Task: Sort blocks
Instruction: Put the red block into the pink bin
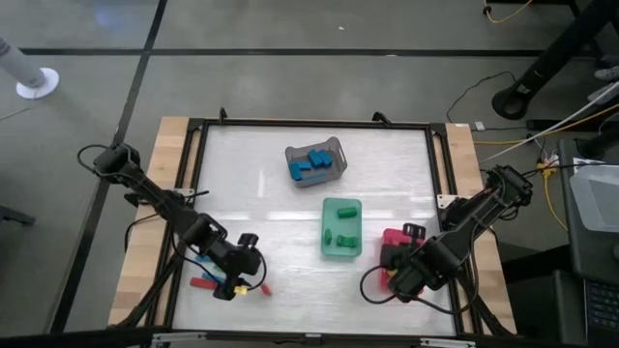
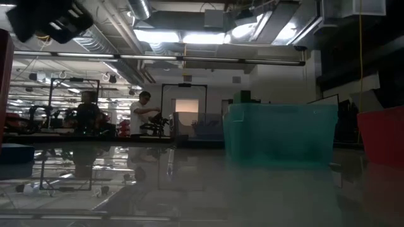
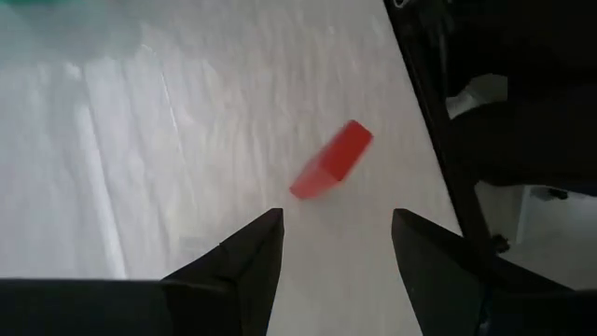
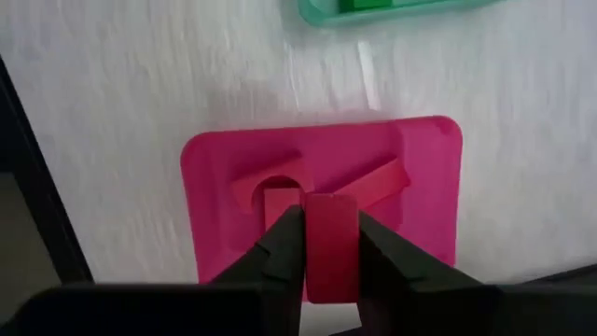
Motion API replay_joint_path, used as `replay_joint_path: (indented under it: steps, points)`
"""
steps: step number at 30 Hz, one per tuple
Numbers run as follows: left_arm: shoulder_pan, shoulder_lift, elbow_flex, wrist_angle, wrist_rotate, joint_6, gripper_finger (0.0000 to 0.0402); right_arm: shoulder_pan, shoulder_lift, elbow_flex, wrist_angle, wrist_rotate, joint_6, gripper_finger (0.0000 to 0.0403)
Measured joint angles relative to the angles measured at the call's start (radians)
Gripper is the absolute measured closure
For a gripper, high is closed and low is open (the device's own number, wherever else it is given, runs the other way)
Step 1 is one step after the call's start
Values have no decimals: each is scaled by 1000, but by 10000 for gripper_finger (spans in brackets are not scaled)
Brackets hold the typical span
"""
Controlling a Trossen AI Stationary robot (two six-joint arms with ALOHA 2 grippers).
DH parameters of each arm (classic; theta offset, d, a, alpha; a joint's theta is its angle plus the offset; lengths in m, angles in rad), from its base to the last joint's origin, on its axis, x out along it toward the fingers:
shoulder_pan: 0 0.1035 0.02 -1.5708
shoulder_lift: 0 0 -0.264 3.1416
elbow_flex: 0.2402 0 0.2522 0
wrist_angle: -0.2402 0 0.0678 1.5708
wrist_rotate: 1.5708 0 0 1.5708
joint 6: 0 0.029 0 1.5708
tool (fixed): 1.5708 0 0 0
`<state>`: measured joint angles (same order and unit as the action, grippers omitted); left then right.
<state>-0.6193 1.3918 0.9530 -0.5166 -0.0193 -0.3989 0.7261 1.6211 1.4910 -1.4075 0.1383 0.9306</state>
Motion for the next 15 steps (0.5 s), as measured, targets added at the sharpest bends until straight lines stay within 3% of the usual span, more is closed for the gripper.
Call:
replay_joint_path:
  steps: [10,15]
  points:
    - [-65,0,1,-243,-22,-204,212,0,0,0,0,-1,97,328]
    - [-88,21,1,-258,-172,-107,212,0,0,0,-1,-1,98,287]
